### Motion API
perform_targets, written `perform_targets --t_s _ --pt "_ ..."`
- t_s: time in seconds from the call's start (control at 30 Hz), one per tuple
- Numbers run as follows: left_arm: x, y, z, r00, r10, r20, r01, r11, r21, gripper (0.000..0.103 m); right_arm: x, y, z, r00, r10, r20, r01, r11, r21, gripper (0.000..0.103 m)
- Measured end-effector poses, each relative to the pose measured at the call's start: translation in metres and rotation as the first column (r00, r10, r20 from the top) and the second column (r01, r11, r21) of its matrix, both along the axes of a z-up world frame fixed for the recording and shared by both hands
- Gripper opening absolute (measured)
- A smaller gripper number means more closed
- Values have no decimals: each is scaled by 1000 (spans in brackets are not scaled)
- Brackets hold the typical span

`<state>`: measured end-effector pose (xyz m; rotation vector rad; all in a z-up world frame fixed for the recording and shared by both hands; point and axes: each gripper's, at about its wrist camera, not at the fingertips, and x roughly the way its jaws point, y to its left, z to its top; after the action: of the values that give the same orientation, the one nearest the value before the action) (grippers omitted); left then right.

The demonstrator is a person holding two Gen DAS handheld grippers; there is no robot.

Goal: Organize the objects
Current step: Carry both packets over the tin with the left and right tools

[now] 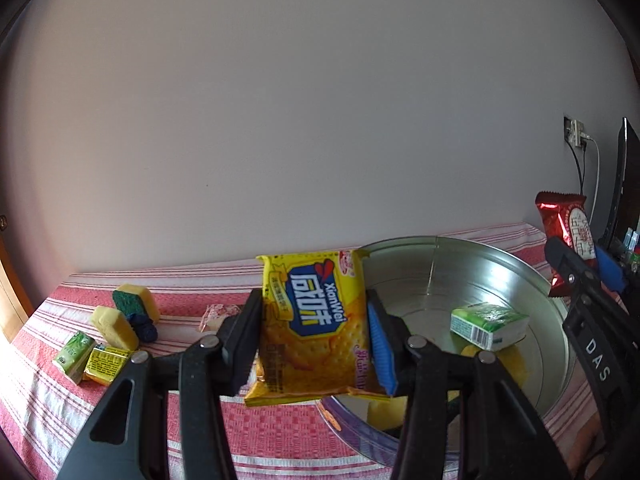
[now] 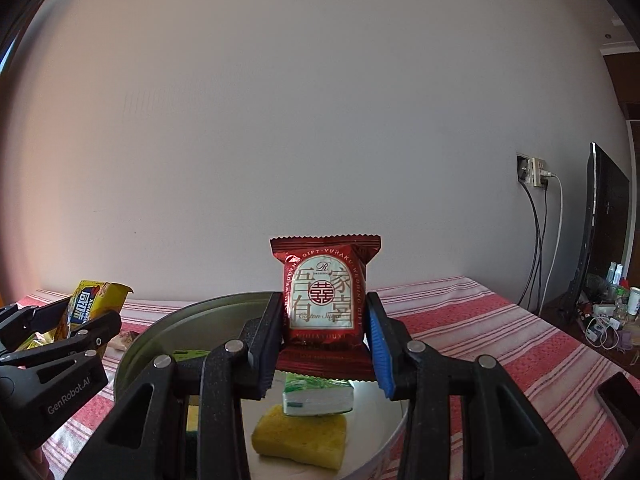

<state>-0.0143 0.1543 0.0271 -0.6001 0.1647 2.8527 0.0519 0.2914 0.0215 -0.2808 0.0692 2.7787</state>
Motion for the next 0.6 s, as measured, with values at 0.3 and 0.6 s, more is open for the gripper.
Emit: perform_targets --t_s 0.3,0.6 --pt "-8 40 -3 998 -47 35 48 999 -6 48 -11 27 -1 998 -43 40 42 999 21 42" --pt "-22 67 -9 996 -45 77 50 997 -64 48 -35 43 -9 990 -31 134 26 999 36 42"
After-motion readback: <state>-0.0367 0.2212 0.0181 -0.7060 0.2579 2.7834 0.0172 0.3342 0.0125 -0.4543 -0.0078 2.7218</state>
